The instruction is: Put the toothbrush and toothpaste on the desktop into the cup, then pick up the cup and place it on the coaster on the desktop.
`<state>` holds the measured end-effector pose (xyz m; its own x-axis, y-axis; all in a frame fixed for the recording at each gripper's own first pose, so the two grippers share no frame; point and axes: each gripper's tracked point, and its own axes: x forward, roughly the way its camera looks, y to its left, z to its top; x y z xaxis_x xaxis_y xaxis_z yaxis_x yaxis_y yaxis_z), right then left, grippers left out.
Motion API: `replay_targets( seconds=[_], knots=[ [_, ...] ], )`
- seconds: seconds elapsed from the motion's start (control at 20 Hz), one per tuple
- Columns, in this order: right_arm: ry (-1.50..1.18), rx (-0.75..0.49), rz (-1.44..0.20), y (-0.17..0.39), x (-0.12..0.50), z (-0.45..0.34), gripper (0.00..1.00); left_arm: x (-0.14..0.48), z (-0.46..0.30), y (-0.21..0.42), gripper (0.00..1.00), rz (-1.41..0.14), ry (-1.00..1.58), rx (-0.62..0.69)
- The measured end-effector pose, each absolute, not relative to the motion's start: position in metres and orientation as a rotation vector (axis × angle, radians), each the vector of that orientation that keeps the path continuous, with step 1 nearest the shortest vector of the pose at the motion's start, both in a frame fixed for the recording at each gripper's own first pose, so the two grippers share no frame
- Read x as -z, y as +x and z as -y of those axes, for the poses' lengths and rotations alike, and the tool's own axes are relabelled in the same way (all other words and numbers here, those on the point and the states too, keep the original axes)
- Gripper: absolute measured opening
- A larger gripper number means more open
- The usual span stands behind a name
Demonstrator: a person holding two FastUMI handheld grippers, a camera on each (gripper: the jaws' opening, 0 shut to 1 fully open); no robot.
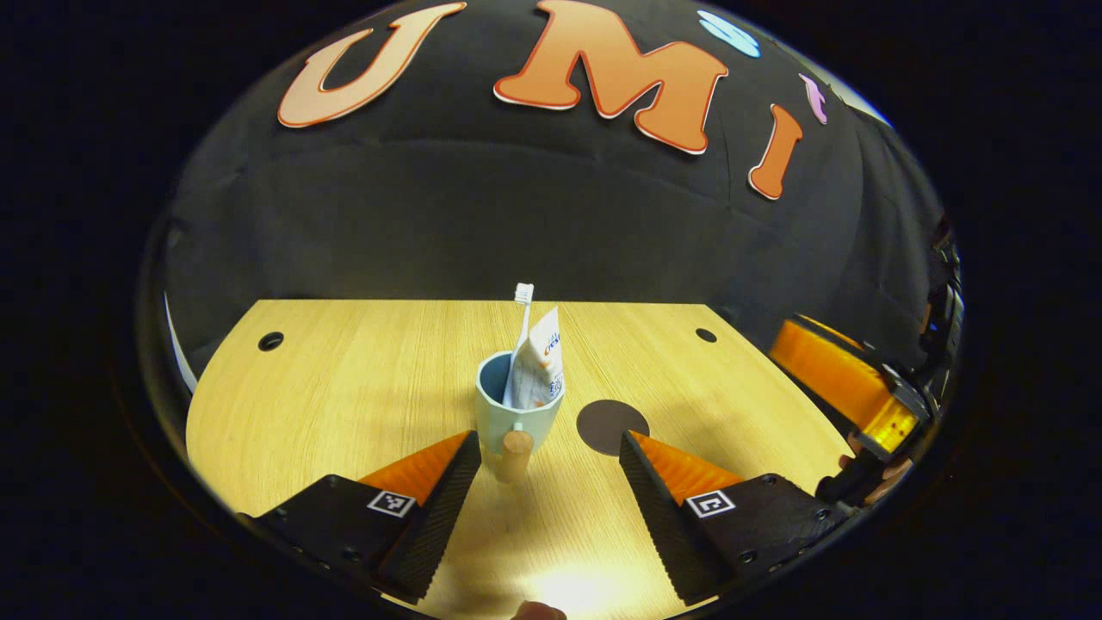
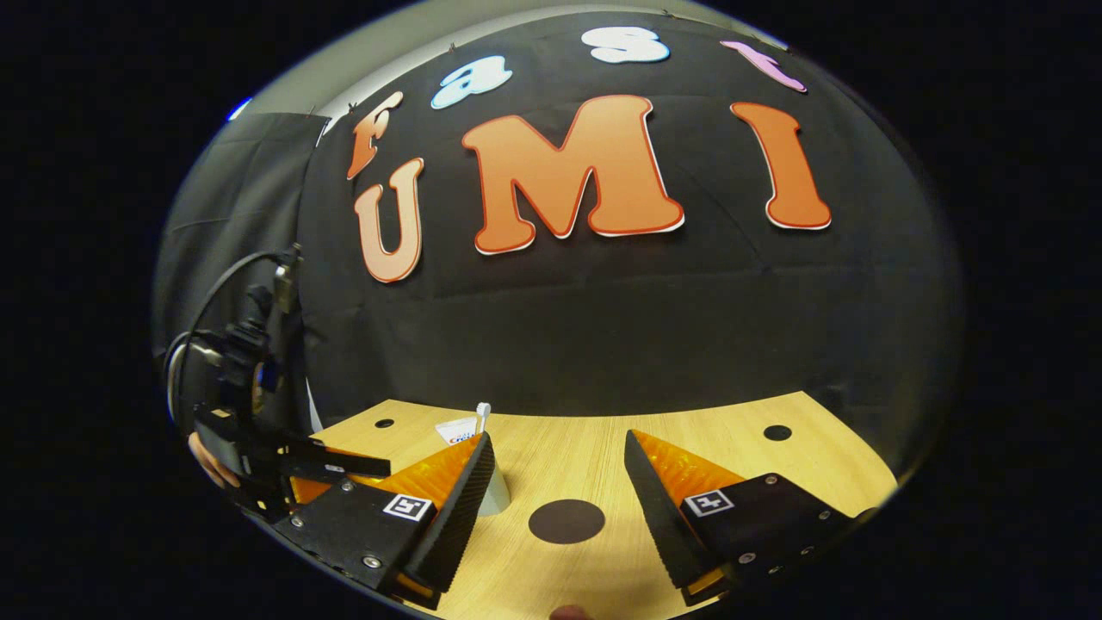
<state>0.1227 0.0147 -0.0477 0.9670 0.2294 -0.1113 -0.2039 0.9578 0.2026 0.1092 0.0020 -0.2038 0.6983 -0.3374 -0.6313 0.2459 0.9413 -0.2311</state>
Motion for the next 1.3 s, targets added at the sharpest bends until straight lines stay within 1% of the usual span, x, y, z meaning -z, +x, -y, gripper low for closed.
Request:
replay_targets(
  seconds=[0.2, 0.35, 0.65, 0.8, 0.85, 1.0, 1.05, 1.2, 1.3],
  knots=[
    [0.137, -0.174, -0.094, 0.095, 0.029, 0.028, 0.91, 0.22, -0.002, 0.12, 0.98, -0.834, -0.11, 0.292],
    [0.1, -0.161, -0.065, 0.069, 0.018, 0.045, 0.91, 0.239, 0.002, 0.124, 0.98, -0.934, -0.088, 0.292],
    [0.042, -0.163, -0.047, 0.035, 0.01, 0.061, 0.93, 0.25, 0.004, 0.13, 0.97, -1.026, 0.006, 0.247],
    [0.047, -0.156, -0.055, 0.028, 0.016, 0.069, 0.93, 0.253, 0.005, 0.126, 0.97, -1.079, 0.031, 0.223],
    [0.052, -0.155, -0.059, 0.026, 0.018, 0.071, 0.93, 0.253, 0.006, 0.127, 0.95, -1.09, 0.042, 0.221],
    [0.066, -0.124, -0.056, 0.023, 0.021, 0.081, 0.93, 0.265, 0.005, 0.129, 0.45, -1.111, 0.035, 0.205],
    [0.075, -0.125, -0.056, 0.022, 0.023, 0.081, 0.93, 0.268, 0.005, 0.13, 0.34, -1.114, 0.025, 0.202],
    [0.11, -0.128, -0.054, 0.016, 0.021, 0.08, 0.93, 0.27, 0.008, 0.125, 0.27, -1.11, 0.004, 0.179],
    [0.122, -0.126, -0.044, 0.013, 0.02, 0.08, 0.93, 0.266, 0.012, 0.126, 0.24, -1.093, -0.022, 0.159]
  ],
)
